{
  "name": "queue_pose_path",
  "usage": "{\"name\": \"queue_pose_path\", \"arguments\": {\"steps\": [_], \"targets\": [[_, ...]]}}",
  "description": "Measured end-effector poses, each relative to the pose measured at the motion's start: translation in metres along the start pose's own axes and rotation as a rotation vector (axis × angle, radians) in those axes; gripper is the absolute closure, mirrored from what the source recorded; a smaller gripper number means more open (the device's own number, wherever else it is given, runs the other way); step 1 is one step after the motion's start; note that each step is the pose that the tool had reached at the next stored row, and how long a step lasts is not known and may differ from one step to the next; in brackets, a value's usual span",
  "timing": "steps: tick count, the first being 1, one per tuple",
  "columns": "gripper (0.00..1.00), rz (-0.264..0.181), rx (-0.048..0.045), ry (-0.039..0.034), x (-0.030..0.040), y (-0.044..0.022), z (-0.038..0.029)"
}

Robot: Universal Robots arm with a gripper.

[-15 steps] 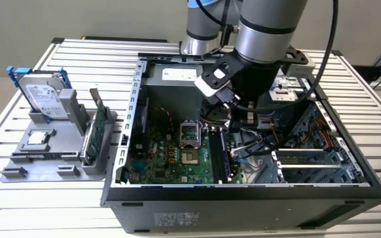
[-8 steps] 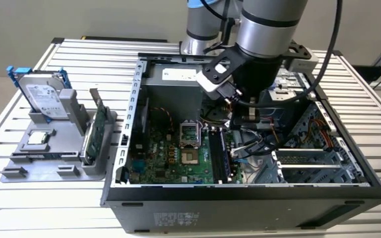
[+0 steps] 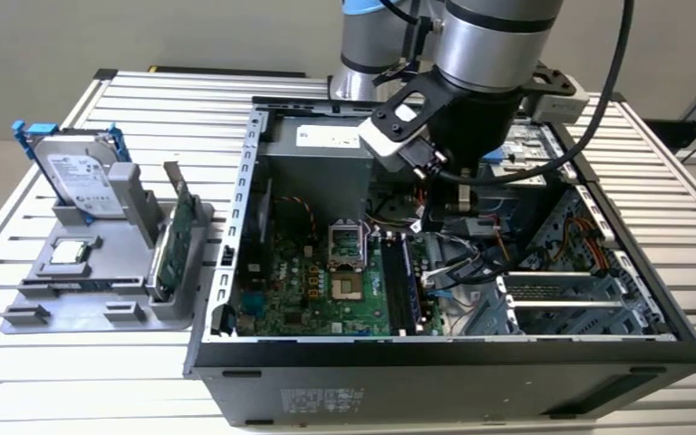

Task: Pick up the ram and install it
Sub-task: 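Press down the ram until it locks into place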

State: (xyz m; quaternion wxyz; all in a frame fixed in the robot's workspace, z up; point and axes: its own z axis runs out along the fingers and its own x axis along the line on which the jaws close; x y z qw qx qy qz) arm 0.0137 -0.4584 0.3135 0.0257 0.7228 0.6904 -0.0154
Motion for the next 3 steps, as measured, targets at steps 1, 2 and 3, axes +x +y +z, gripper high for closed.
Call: {"name": "queue_pose_path", "arguments": {"steps": [1,2,3], "targets": [[1.0,0.0,0.0,-0.0001,0.0,0.0,-0.0002],[1.0,0.0,0.0,0.0,0.0,0.0,-0.0002],[1.0,0.0,0.0,0.0,0.0,0.0,-0.0002]]}}
